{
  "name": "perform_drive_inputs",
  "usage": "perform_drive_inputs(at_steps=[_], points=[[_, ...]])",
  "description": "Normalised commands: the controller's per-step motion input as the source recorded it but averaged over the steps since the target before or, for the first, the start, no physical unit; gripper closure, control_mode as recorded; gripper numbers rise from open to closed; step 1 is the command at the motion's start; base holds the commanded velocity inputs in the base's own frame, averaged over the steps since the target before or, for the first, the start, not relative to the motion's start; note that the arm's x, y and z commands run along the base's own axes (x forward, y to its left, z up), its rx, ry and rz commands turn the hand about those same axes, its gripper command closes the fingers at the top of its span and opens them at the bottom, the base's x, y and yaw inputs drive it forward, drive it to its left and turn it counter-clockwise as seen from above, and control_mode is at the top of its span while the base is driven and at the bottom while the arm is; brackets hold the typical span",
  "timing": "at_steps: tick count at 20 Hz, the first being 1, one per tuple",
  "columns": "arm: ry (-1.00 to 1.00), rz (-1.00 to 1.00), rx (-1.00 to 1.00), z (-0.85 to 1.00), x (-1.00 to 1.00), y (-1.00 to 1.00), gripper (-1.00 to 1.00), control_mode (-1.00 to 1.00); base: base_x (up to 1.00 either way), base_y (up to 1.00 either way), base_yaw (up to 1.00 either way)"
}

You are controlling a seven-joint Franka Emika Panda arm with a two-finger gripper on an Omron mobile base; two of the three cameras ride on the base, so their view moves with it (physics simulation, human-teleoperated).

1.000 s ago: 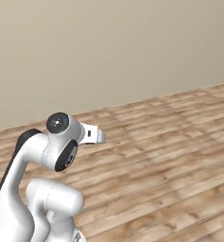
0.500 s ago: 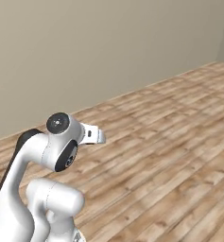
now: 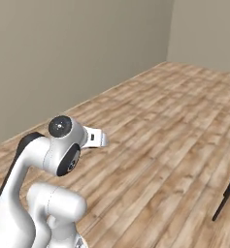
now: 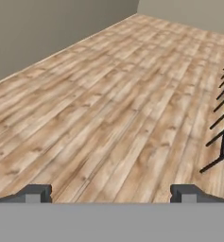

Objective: Place the large bottle from the dining counter next to the other large bottle outside the sink, and place the small bottle from the dining counter next to the other small bottle inside the sink.

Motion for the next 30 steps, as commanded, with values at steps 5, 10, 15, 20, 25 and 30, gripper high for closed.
perform_drive_inputs(at_steps=[5, 10, 15, 20, 25, 30], points=[[0.0, 0.0, 0.0, 0.0, 0.0, 0.0, -1.0, 1.0, 1.0, 0.01, -0.39], [0.0, 0.0, 0.0, 0.0, 0.0, 0.0, -1.0, 1.0, 1.0, 0.07, -0.36], [0.0, 0.0, 0.0, 0.0, 0.0, 0.0, -1.0, 1.0, 1.0, 0.26, -0.37], [0.0, 0.0, 0.0, 0.0, 0.0, 0.0, -1.0, 1.0, 1.0, 0.57, -0.35], [0.0, 0.0, 0.0, 0.0, 0.0, 0.0, -1.0, 1.0, 1.0, 0.65, -0.43], [0.0, 0.0, 0.0, 0.0, 0.0, 0.0, -1.0, 1.0, 1.0, 0.48, -0.52]])
